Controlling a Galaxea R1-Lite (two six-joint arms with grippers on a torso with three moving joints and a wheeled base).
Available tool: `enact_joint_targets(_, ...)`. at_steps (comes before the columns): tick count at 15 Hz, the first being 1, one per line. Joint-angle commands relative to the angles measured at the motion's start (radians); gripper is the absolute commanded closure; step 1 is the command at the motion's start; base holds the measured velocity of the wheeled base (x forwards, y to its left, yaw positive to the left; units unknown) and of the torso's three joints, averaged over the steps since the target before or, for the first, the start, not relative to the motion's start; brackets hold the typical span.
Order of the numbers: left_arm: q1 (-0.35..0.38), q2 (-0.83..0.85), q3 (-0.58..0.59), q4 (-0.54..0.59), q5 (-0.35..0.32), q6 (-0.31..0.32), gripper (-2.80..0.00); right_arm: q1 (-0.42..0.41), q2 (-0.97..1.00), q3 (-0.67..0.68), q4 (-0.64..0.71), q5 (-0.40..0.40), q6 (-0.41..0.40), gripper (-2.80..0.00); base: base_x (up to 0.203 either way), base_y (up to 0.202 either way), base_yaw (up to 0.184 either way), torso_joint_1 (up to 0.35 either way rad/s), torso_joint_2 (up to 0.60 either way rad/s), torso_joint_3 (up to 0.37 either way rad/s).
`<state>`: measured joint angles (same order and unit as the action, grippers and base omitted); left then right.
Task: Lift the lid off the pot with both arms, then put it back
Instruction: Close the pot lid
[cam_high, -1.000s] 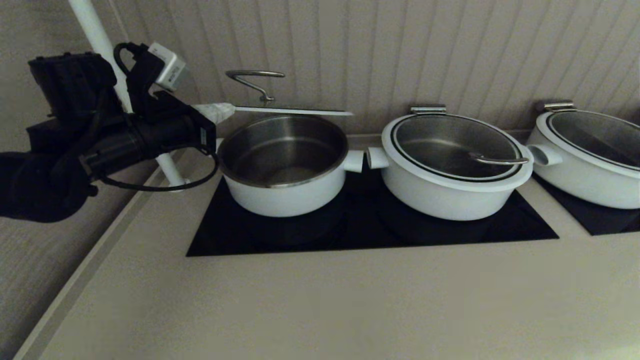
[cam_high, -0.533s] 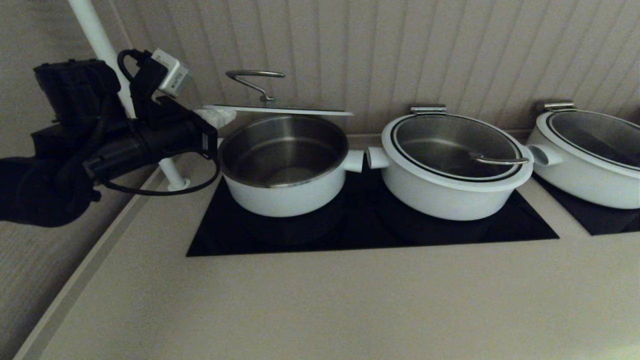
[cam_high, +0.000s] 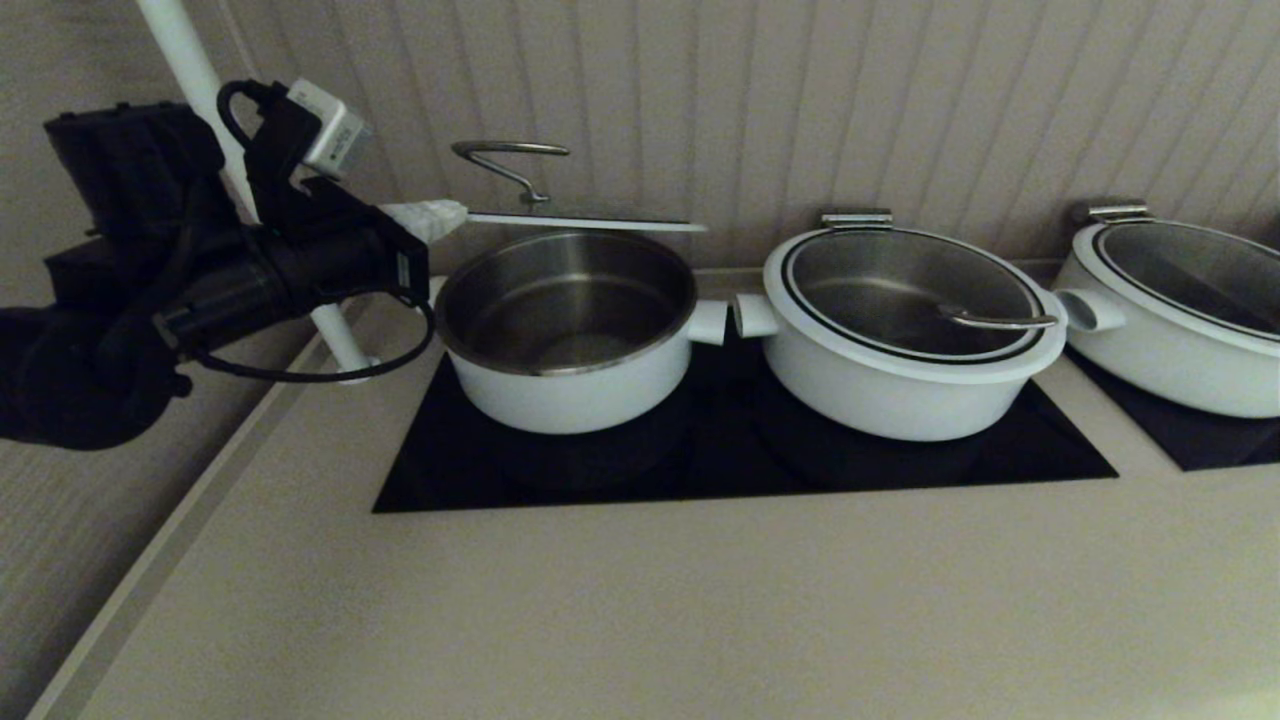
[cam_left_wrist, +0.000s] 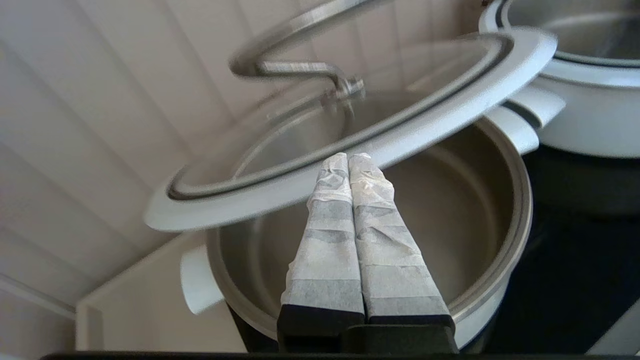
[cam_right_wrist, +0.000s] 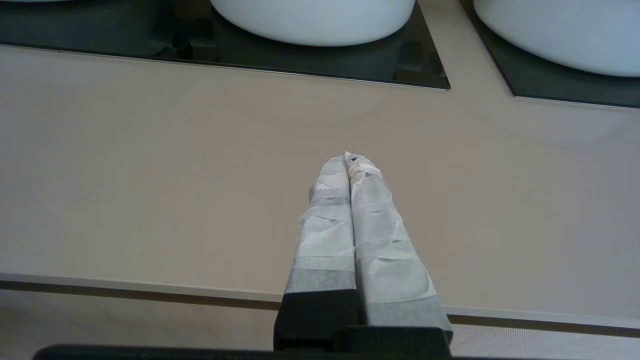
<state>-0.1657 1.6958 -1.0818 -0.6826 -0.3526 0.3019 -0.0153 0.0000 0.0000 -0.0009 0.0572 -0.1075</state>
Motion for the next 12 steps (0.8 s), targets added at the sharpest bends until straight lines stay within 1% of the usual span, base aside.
enact_joint_targets(1, 0.0, -0.008, -0.021, -0.008, -0.001, 0.002, 0.0, 0.0, 0.0, 0.0, -0.001, 0.001, -0.001, 0.0, 0.0, 0.0, 0.0, 0.0, 0.0, 0.0)
enact_joint_targets(5, 0.0, 0.042, -0.111, -0.009, 0.0, -0.004, 0.0, 0.0, 0.0, 0.0, -0.001, 0.001, -0.001, 0.0, 0.0, 0.0, 0.0, 0.0, 0.0, 0.0)
enact_joint_targets(12, 0.0, 0.115, -0.143, -0.012, 0.0, -0.003, 0.0, 0.0, 0.0, 0.0, -0.001, 0.001, -0.001, 0.0, 0.0, 0.0, 0.0, 0.0, 0.0, 0.0)
